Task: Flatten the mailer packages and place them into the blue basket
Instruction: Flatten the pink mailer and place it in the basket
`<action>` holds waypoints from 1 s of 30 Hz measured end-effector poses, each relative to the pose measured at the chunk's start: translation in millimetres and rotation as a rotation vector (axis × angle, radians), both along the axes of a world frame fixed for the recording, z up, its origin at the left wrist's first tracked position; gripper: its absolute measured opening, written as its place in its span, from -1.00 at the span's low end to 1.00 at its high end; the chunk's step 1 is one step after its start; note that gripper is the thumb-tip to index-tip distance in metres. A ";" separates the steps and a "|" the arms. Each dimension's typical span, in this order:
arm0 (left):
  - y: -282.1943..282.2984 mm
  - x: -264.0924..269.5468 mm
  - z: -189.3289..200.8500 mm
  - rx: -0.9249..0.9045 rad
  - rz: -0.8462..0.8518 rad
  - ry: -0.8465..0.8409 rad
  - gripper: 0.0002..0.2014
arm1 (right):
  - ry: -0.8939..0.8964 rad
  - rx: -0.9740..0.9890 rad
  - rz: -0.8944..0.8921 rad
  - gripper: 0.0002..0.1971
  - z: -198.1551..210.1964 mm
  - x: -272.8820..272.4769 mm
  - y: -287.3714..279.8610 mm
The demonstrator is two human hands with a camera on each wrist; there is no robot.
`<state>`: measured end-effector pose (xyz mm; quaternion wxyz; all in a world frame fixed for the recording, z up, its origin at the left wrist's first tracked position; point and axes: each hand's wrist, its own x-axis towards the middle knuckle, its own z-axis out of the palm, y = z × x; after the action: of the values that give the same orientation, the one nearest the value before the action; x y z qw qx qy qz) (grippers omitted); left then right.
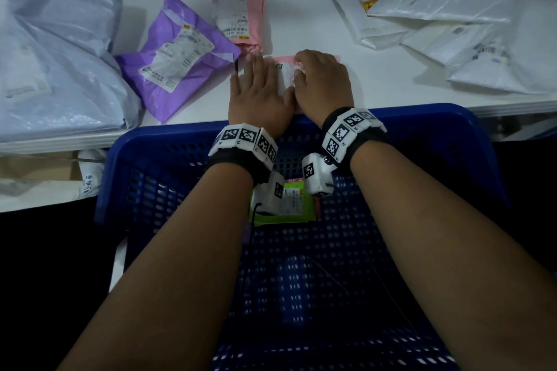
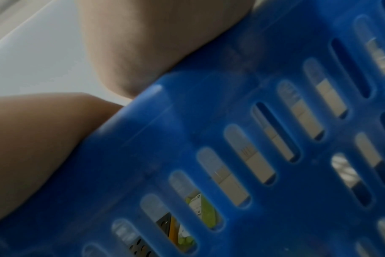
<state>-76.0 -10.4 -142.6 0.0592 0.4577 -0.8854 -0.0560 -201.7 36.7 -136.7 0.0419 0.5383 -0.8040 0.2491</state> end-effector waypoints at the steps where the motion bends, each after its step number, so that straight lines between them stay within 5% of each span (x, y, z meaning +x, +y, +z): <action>1: 0.1 -0.2 -0.5 -0.004 -0.009 -0.010 -0.29 | 0.006 0.000 0.003 -0.69 -0.9 -0.2 0.0; 12: 1.1 1.1 3.3 0.081 -0.084 -0.055 -0.36 | -0.070 0.290 0.234 -0.48 8.6 6.1 0.8; 30: -3.0 -0.4 2.5 0.080 -0.062 -0.033 -0.35 | 0.003 0.417 -0.346 -0.36 -1.3 7.8 -6.3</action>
<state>-76.4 -13.3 -140.0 0.0244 0.4329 -0.8971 -0.0854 -193.9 30.4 -138.1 -0.0268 0.3902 -0.9179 0.0665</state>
